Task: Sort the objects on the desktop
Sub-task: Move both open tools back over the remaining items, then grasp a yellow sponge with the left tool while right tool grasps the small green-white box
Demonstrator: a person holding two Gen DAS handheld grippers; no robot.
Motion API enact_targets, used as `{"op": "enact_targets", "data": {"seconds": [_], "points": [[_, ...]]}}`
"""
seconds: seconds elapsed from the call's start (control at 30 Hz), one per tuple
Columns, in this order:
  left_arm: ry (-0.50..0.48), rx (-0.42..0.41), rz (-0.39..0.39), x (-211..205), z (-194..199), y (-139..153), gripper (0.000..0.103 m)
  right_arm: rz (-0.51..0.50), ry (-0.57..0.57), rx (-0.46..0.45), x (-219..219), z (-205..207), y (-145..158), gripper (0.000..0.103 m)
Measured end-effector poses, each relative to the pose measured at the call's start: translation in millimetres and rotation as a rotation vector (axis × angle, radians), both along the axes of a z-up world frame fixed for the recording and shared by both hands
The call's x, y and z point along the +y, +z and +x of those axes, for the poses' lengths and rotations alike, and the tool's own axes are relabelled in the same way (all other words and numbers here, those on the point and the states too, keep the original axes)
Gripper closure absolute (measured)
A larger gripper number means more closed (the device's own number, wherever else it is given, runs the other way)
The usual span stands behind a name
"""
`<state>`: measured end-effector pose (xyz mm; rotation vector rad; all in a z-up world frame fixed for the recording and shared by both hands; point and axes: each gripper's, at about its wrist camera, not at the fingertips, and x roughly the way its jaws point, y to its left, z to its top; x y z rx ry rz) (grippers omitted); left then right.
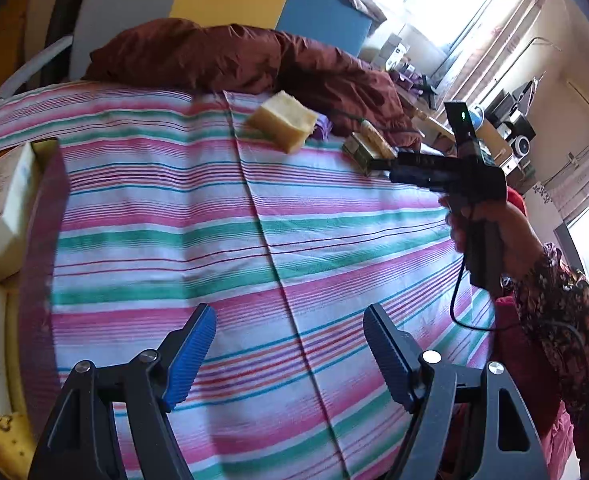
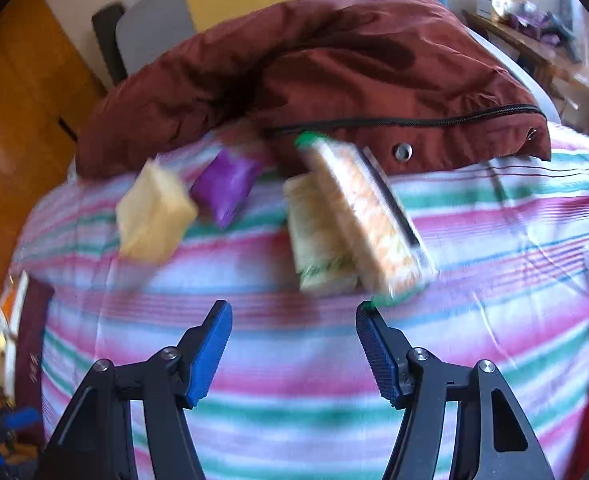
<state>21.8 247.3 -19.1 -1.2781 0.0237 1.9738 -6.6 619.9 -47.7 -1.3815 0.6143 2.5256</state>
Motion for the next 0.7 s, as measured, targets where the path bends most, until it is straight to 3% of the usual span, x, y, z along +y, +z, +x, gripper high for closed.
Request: {"op": "enact_targets", "data": {"seconds": [0.1,0.33,0.4,0.47,0.57,0.7], "points": [[0.007,0.003,-0.007,10.9,-6.2,-2.7,0.026,0.015,-0.044,0.038,15.2,-3.4,1.3,0.032],[0.048,-0.011,-0.002,42.0,-34.0,-6.0,0.026,0.081,0.024,0.064,13.9,-23.9,1.1,0.031],[0.06,-0.013,-0.009,51.8,-41.9,-7.5,0.026,0.108,0.04,0.04,8.1,-28.1,-2.3,0.037],[0.076,-0.031,-0.002,60.4,-51.3,-9.9,0.026,0.132,0.04,0.009,6.7,-32.8,-7.5,0.055],[0.11,-0.058,-0.003,73.6,-66.6,-13.7,0.026,0.124,0.005,-0.008,13.3,-28.6,-12.9,0.071],[0.175,-0.098,0.002,95.2,-92.3,-15.1,0.025,0.01,-0.022,-0.036,20.3,-24.2,-9.6,0.072]]}}
